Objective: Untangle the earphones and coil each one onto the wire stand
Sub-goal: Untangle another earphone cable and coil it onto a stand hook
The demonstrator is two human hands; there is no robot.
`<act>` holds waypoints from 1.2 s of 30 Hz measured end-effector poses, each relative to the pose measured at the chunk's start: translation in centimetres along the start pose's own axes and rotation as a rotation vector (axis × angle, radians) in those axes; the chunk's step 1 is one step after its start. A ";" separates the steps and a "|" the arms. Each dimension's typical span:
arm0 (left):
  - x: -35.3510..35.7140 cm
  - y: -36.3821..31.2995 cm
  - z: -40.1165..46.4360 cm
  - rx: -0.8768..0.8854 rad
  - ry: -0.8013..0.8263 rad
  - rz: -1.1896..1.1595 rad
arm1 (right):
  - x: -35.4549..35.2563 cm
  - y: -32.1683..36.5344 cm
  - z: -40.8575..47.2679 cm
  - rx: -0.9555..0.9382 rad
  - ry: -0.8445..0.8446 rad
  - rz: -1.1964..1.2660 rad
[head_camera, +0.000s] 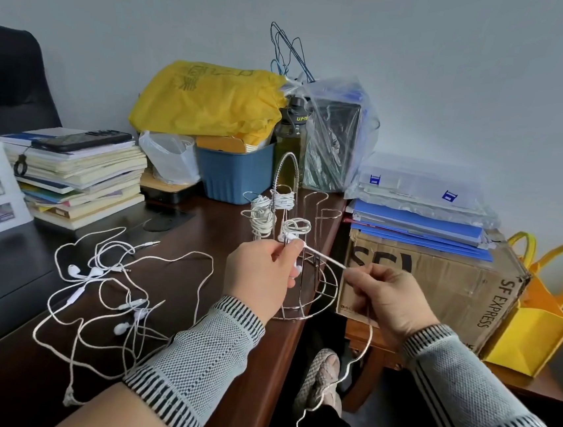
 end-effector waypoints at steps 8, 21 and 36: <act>0.0 -0.1 -0.2 -0.002 0.011 -0.001 | 4.2 12.7 -0.3 -0.510 -0.128 -0.809; -0.3 -0.4 0.1 0.013 0.057 0.299 | 13.8 14.3 -4.1 -0.881 0.035 -1.710; -0.1 -0.2 -0.4 0.048 0.020 -0.011 | 4.8 7.5 -2.5 -0.668 -0.149 -0.890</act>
Point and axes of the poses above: each hand's wrist, its own z-axis towards the middle knuckle, its own x-axis out of the palm, y = z × x, the point moved 8 cm from there along z, towards the middle knuckle, and after that the axes turned 6 degrees about -z, right-handed, at the moved point
